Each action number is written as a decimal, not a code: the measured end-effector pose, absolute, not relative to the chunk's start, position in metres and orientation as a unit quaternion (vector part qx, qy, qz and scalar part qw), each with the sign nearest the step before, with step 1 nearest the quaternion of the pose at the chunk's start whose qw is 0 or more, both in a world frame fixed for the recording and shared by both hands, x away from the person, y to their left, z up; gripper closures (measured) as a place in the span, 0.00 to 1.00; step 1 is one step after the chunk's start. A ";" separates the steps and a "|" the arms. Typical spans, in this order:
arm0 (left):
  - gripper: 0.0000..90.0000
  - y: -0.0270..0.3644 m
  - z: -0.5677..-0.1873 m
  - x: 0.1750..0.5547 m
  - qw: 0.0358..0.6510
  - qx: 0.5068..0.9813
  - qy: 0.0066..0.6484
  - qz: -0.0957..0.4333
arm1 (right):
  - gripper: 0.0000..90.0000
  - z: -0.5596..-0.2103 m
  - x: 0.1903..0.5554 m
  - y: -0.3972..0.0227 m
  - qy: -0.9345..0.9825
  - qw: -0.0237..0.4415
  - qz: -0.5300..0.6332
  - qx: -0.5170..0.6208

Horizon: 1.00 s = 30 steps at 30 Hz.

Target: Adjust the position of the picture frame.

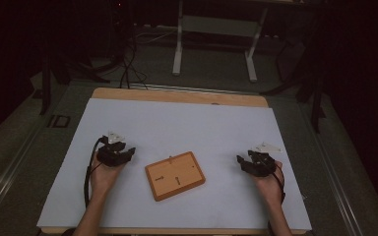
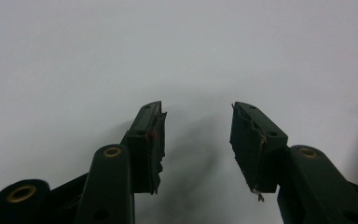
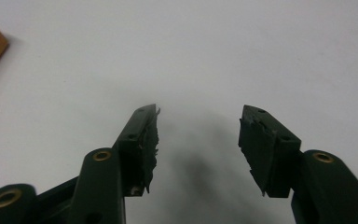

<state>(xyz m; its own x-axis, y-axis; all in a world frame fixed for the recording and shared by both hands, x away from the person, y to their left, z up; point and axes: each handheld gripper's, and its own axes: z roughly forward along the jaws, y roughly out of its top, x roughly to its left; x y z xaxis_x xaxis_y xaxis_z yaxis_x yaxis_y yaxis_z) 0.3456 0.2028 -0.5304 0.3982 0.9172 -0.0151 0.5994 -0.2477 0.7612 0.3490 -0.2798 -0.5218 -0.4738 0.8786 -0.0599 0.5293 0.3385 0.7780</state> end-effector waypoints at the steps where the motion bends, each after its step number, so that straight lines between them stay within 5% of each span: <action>1: 0.61 0.202 -0.530 0.345 0.358 0.757 0.499 0.224 | 0.53 -0.522 0.349 -0.279 0.782 0.241 0.359 0.448; 30: 0.65 0.170 -0.507 0.326 0.435 0.787 0.410 0.152 | 0.58 -0.518 0.339 -0.258 0.810 0.214 0.368 0.404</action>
<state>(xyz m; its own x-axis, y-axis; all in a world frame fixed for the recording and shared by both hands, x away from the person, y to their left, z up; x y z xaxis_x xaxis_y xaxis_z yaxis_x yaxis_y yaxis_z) 0.3256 0.1703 -0.5069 0.6184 0.7771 -0.1175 0.5134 -0.2863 0.8090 0.3389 -0.2580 -0.5182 -0.5814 0.8122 -0.0484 0.4975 0.4020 0.7687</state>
